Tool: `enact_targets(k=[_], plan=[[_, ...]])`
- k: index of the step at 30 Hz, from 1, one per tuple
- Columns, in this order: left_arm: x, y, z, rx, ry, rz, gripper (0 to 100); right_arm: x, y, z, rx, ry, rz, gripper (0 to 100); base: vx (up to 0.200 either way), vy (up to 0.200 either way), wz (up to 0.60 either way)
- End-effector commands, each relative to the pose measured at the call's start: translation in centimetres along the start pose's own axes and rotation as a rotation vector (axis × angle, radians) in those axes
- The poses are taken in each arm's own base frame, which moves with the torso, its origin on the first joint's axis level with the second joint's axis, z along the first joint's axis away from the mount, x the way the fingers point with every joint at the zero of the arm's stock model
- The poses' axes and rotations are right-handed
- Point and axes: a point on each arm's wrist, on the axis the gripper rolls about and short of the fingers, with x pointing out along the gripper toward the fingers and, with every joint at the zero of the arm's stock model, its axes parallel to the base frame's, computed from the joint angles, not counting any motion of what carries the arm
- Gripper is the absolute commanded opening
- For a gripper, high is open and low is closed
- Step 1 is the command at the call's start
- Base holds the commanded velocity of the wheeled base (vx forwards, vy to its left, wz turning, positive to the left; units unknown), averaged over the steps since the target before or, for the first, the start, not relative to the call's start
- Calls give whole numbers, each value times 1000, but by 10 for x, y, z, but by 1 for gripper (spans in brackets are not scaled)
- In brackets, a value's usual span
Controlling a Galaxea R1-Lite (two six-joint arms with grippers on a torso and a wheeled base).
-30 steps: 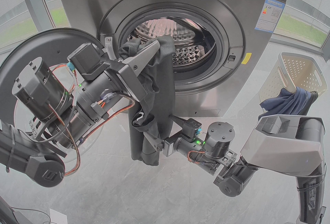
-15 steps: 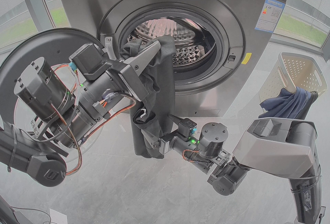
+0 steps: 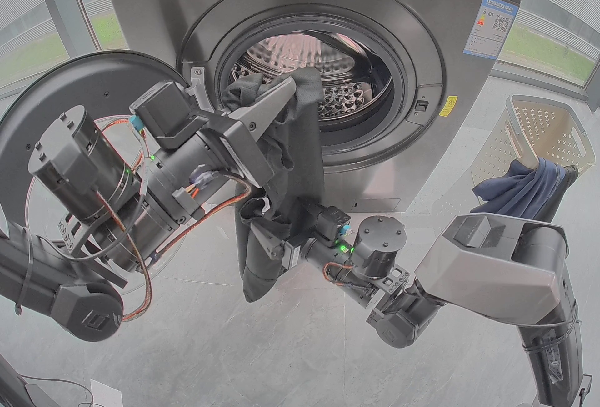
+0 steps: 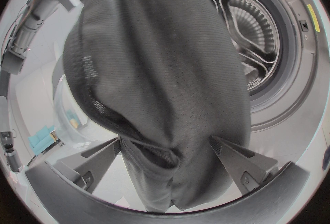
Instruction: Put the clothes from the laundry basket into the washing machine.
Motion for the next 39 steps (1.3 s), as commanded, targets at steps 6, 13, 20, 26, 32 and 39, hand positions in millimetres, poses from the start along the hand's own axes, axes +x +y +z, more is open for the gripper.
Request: enact_targets(k=[6, 13, 20, 26, 32, 39], plan=[[-3, -7, 3, 1, -9, -21, 0, 8, -40, 12, -15, -56, -101, 100, 0, 0, 0], [-2, -12, 1, -7, -6, -36, 0, 13, -34, 9, -14, -62, -85, 100, 0, 0, 0], [-3, -15, 0, -11, -7, -46, 0, 29, -31, -8, -25, -75, -72, 100, 0, 0, 0], [-5, -15, -1, -10, -11, -47, 0, 35, -33, -3, -22, -107, -76, 100, 0, 0, 0], [-6, -12, 0, -6, -17, -39, 0, 33, -36, -2, -17, -117, -92, 0, 0, 0, 0], [-11, -7, 0, 0, -9, -16, 0, 30, -41, 11, -21, -134, -102, 0, 0, 0, 0]])
